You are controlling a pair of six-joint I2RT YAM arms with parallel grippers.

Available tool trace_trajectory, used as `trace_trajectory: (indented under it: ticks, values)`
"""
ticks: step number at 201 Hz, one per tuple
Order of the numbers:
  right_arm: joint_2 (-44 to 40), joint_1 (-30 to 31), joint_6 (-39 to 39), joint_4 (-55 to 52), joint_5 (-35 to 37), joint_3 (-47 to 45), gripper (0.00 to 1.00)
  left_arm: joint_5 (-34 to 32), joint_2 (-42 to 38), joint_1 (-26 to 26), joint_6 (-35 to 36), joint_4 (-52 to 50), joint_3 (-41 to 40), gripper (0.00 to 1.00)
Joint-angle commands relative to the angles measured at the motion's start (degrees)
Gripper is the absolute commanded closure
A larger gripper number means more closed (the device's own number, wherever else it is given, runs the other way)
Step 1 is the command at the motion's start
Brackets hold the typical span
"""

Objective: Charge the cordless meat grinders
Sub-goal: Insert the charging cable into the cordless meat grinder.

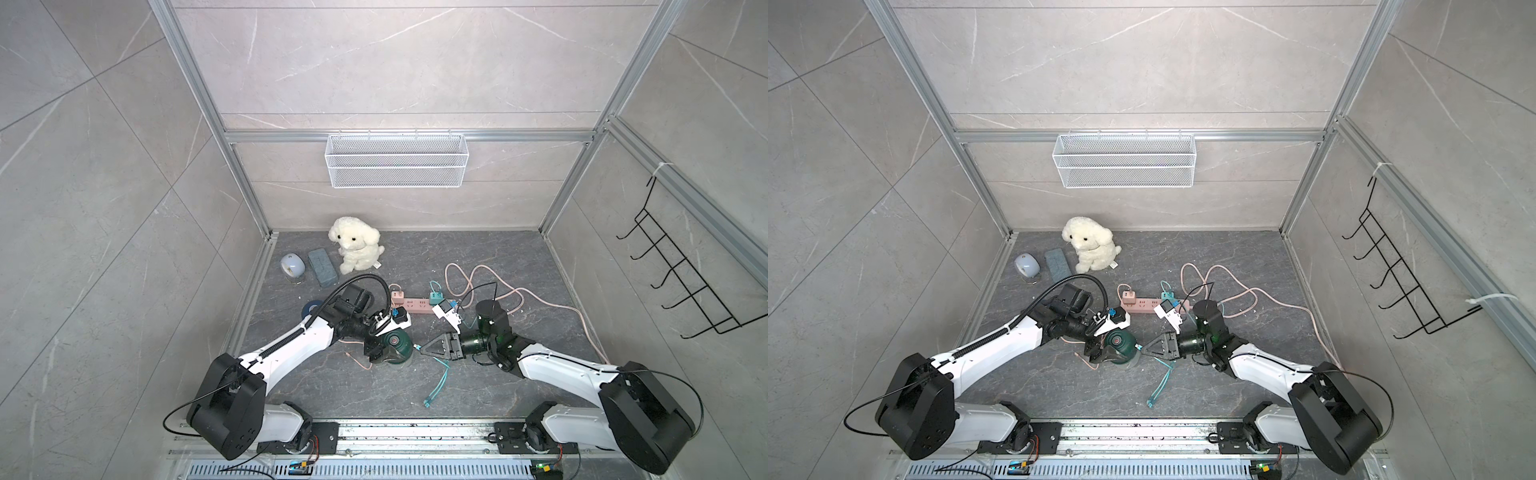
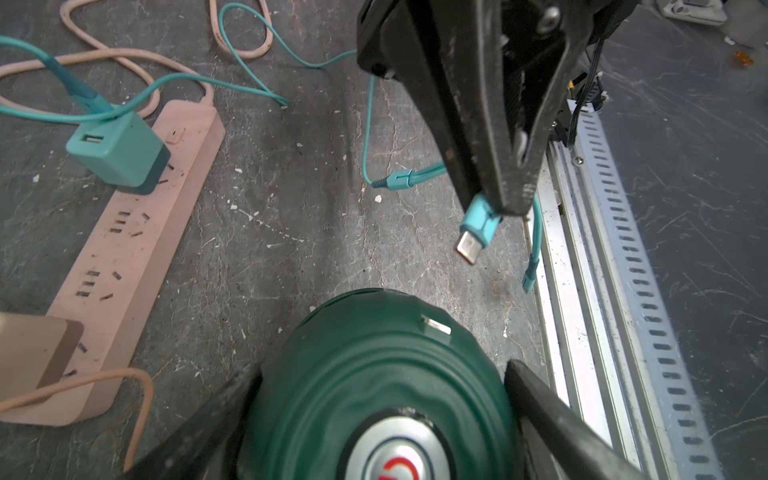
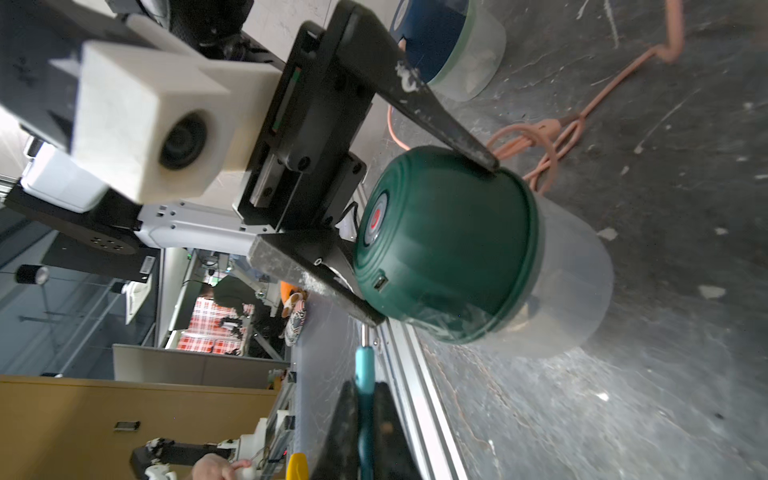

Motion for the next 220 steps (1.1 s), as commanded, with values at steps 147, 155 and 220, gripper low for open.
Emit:
trace_trajectory:
  ticks: [147, 155, 220]
  values:
    - [7.8, 0.9, 7.2, 16.9, -3.9, -1.4, 0.93, 4.0, -3.4, -0.6, 0.8, 3.3, 2.4, 0.37]
    - [8.1, 0.9, 7.1, 16.9, -3.8, -1.3, 0.93, 3.9, -3.4, -0.7, 0.6, 3.4, 2.5, 0.37]
    - [9.5, 0.9, 8.1, 18.5, -4.3, -1.1, 0.93, 3.1, -3.2, -1.3, 1.4, 3.4, 2.7, 0.38]
